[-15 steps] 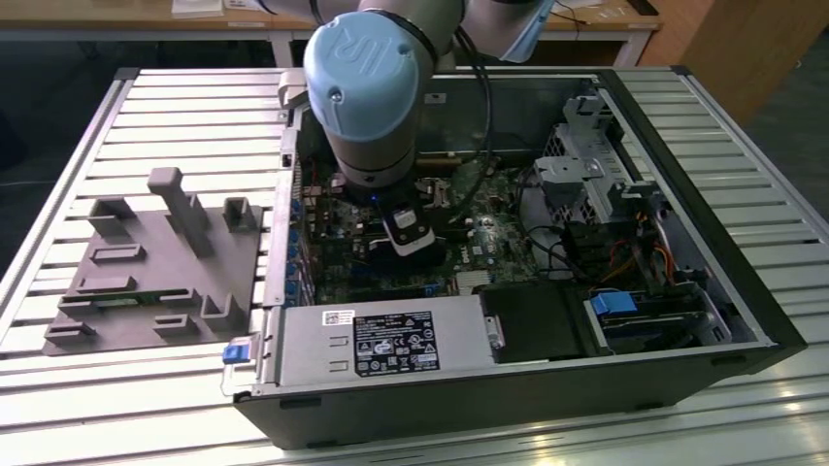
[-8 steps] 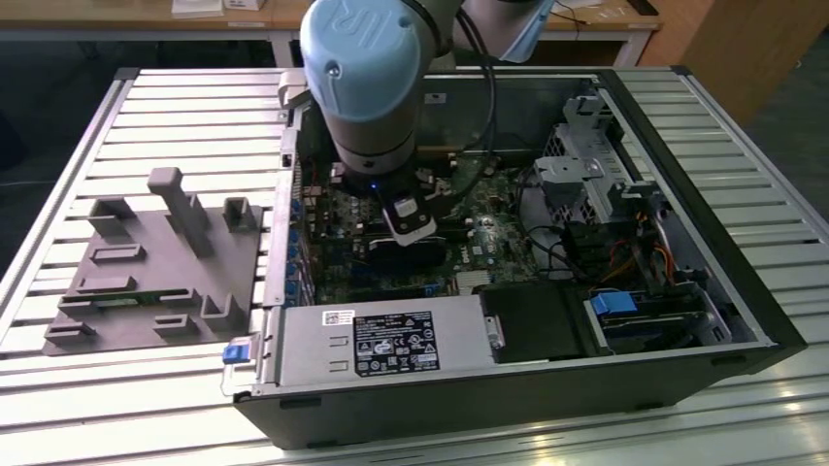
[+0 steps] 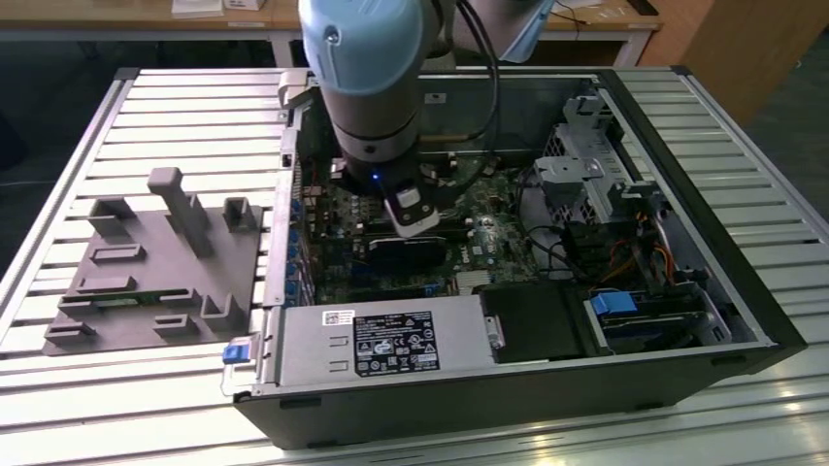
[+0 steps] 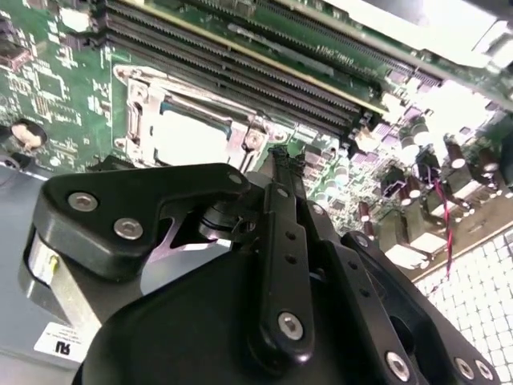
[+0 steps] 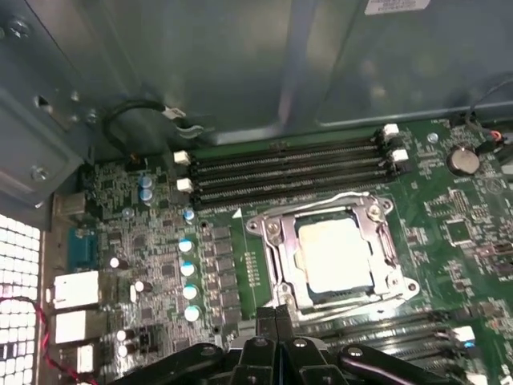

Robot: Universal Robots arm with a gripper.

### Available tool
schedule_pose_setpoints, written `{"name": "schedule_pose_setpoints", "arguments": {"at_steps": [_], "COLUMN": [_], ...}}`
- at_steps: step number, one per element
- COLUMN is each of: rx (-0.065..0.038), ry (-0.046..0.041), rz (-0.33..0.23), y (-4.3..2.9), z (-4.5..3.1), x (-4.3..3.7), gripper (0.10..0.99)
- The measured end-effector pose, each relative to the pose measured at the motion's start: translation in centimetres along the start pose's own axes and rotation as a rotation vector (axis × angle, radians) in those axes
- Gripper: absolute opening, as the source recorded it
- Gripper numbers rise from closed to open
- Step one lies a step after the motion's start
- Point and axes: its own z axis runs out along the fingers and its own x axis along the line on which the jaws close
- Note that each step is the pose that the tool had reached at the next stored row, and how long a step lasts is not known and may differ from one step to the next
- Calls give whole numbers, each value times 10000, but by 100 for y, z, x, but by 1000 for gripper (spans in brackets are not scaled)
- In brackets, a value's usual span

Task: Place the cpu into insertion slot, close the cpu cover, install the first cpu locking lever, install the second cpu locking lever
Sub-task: 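Install the second cpu locking lever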

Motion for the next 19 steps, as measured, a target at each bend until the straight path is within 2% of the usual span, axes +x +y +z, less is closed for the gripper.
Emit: {"name": "schedule_pose_setpoints", "arguments": {"at_steps": [4,15,19], "rx": [177,552,820], "ry": [-44,-126,-179], "rz": [27,71,70], "y": [11,58,83], "z": [6,33,44], "x": [-66,-346,-413], "gripper": [102,102,102]}}
